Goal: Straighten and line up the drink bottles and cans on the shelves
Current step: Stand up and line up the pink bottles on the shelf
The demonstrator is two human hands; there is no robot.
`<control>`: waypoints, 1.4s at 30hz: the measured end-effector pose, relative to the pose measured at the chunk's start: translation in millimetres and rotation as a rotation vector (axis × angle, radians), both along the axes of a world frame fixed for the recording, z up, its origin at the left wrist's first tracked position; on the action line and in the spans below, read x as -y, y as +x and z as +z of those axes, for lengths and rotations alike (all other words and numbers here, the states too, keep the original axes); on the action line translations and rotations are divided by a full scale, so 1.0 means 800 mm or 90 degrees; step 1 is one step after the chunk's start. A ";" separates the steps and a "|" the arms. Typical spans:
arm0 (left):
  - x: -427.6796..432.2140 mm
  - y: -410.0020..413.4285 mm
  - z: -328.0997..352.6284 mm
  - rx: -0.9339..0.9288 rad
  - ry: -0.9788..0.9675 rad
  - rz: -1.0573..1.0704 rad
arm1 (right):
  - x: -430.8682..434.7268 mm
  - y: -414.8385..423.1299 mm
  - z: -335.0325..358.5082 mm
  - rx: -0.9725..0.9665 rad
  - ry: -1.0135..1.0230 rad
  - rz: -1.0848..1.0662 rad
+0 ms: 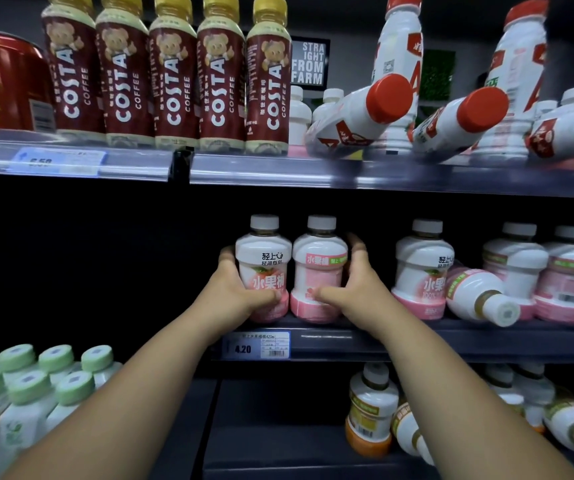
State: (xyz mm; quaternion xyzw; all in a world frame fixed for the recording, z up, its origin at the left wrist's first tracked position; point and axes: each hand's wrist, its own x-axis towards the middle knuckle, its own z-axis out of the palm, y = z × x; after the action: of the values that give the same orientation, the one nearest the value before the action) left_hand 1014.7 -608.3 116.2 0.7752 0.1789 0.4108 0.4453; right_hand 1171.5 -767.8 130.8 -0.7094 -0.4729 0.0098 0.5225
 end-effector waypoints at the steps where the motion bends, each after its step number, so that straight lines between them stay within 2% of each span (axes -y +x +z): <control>1: 0.000 0.000 0.000 0.002 -0.004 0.004 | -0.001 0.001 0.001 -0.005 0.005 0.001; 8: 0.002 -0.003 0.001 0.009 -0.010 -0.008 | 0.000 -0.004 0.003 -0.026 -0.028 0.004; 11: 0.003 -0.003 0.000 0.020 -0.016 -0.017 | 0.004 -0.006 0.003 -0.005 -0.032 -0.043; 15: 0.002 -0.003 0.000 0.047 -0.054 -0.044 | 0.004 -0.009 0.003 -0.018 -0.037 -0.014; 18: 0.005 -0.003 0.000 0.054 -0.055 -0.038 | 0.003 -0.012 0.002 0.025 -0.029 -0.066; 23: 0.004 -0.005 0.001 0.042 -0.046 -0.021 | 0.003 -0.007 0.003 0.003 -0.040 -0.018; 26: 0.002 -0.005 0.000 0.037 -0.037 0.009 | 0.002 -0.006 0.002 0.041 -0.041 -0.063; 30: 0.008 -0.006 0.003 0.034 -0.032 0.017 | 0.001 0.001 0.001 0.022 -0.059 -0.032; 34: 0.015 -0.009 0.008 0.007 -0.030 0.008 | 0.004 -0.004 0.002 0.068 -0.061 -0.084; 42: 0.002 -0.032 0.019 -0.056 -0.036 0.011 | -0.003 -0.008 0.013 0.022 -0.088 -0.009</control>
State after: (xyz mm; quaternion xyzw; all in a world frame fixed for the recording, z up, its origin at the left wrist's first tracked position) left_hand 989.5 -610.3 131.1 0.7780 0.2163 0.3750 0.4554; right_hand 1165.5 -765.3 141.4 -0.7474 -0.4750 0.0261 0.4638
